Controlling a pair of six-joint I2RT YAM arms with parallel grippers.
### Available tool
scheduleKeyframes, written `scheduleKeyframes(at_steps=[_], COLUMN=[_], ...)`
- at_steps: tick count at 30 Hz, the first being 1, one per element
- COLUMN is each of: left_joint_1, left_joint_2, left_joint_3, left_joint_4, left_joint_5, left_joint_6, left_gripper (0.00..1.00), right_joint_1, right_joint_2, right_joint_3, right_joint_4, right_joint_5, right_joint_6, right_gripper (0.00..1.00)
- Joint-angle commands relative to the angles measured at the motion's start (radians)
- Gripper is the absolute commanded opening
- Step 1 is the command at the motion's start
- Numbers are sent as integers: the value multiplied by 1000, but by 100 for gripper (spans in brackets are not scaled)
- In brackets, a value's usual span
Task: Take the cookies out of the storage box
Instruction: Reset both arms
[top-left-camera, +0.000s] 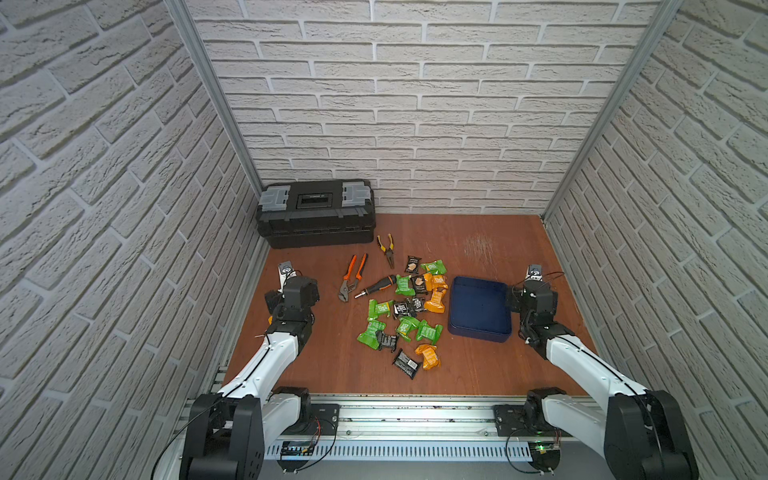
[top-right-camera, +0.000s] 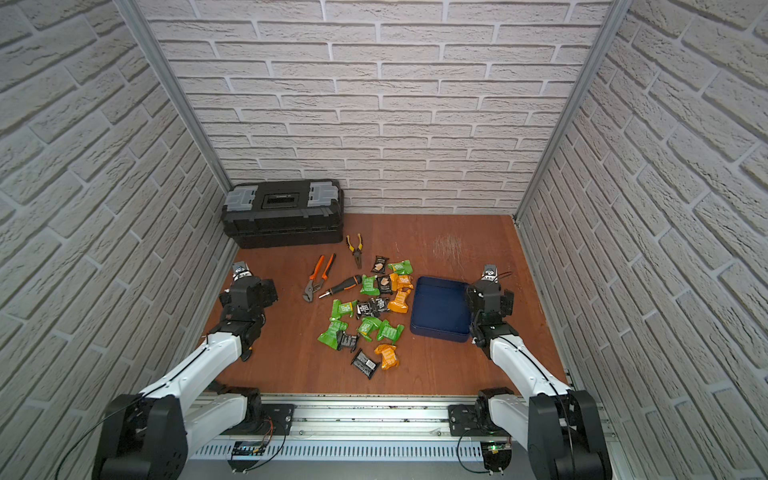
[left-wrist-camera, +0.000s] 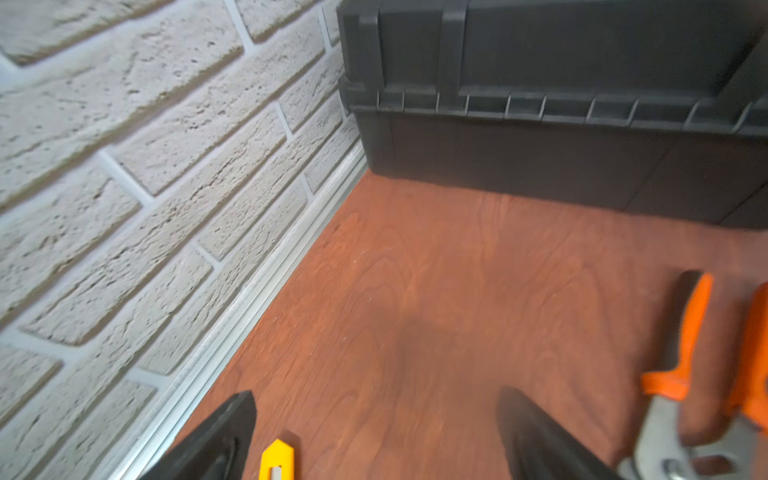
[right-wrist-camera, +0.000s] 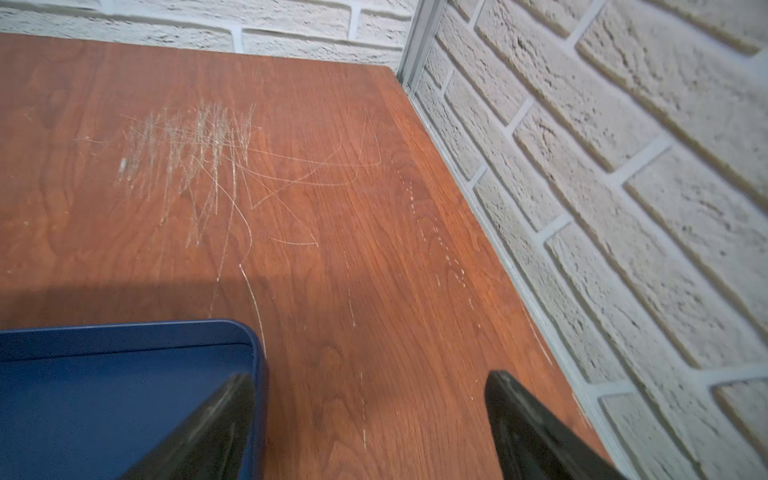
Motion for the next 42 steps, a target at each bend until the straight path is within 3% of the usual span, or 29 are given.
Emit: scheduleKeyframes(at_steps=[1,4,13,18,21,23,25,27,28,42], left_joint_1=[36,65,90,72,71,91,110,115,119,134], left_joint_2=[34,76,228,343,403,410,427,472,455,464], left_joint_3=[-34,-66,-84,-60,-47,-36,-45,-70,-57,-48], left_joint_4=[226,336,515,588,621,599,625,723,660,662], left_joint_5=[73,131,261,306,345,376,390,356,359,392], left_joint_6=[83,111,206,266,287,271,247,232,223,219], left_gripper=[96,96,96,95,95,95,96,98,98,98], right_joint_1=[-18,-25,-32,-30,-29,-29,-31,-31,-31,-23], right_joint_2=[49,91,274,440,375,419,393,414,406,400], right_joint_3=[-46,-99,-84,-138,-77,-64,-28,-30,-26,-22], right_joint_4=[302,464,649,920,704,753,637,679,653,641], right_joint_5=[-50,-69,-246,-239,-247,-256,-238,-233,-233,-216], right_joint_6=[1,-9,-14,-19,-15,-25,-10,-13,-11,-15], right_gripper=[91,91,91,92,92,91,92,99,100,100])
